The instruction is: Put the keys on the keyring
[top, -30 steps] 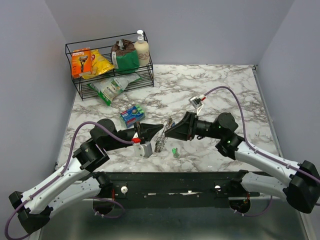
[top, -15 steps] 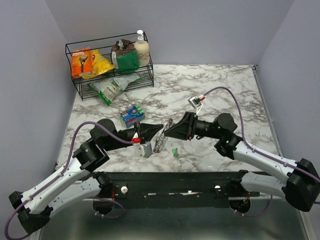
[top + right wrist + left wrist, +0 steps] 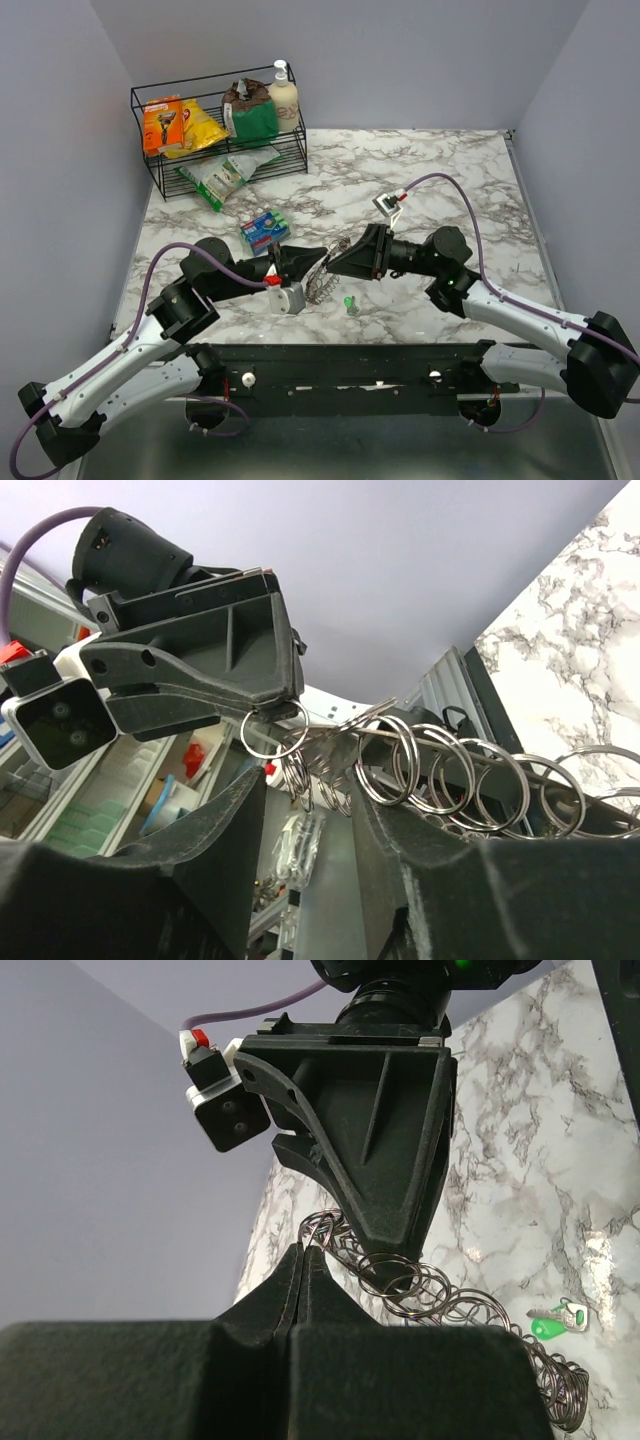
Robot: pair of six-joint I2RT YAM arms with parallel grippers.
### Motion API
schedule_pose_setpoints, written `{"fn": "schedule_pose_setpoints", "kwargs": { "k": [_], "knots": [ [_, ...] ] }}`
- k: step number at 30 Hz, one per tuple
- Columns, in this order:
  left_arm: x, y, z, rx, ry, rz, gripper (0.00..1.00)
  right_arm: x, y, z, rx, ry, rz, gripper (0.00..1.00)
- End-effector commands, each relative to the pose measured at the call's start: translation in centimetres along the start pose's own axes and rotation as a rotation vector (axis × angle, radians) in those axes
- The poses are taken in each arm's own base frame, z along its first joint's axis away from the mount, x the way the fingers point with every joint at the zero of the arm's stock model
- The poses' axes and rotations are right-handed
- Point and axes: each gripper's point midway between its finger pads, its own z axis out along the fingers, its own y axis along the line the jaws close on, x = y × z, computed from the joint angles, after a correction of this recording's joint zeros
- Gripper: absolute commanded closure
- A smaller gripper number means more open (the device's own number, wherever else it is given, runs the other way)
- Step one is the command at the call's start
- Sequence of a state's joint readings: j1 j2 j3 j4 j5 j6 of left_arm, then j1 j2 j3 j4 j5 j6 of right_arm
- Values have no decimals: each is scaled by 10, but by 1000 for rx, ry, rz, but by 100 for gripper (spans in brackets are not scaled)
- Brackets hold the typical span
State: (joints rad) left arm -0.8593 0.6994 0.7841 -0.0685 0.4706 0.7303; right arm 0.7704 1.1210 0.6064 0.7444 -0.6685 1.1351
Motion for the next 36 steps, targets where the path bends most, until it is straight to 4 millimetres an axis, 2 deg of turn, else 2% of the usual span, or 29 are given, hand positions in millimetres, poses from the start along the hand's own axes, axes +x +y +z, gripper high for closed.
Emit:
{"fn": "schedule_pose_setpoints", "kwargs": {
  "k": [1, 13, 24, 30, 36],
  "knots": [
    [-5, 11, 0, -51, -17, 15, 100, 4, 5, -1, -36, 16, -5, 55],
    [-4, 11, 1, -51, -13, 12, 100, 4, 6, 1, -56, 22, 1, 61],
    [-2, 10, 0, -54, -6, 9, 100, 3, 9, -1, -70, 9, -4, 89],
    [2, 9, -1, -57, 7, 7, 100, 1, 9, -3, -62, -8, -25, 97],
    [5, 8, -3, -68, 22, -15, 100, -1, 10, -4, -30, -5, -69, 99]
  ]
}}
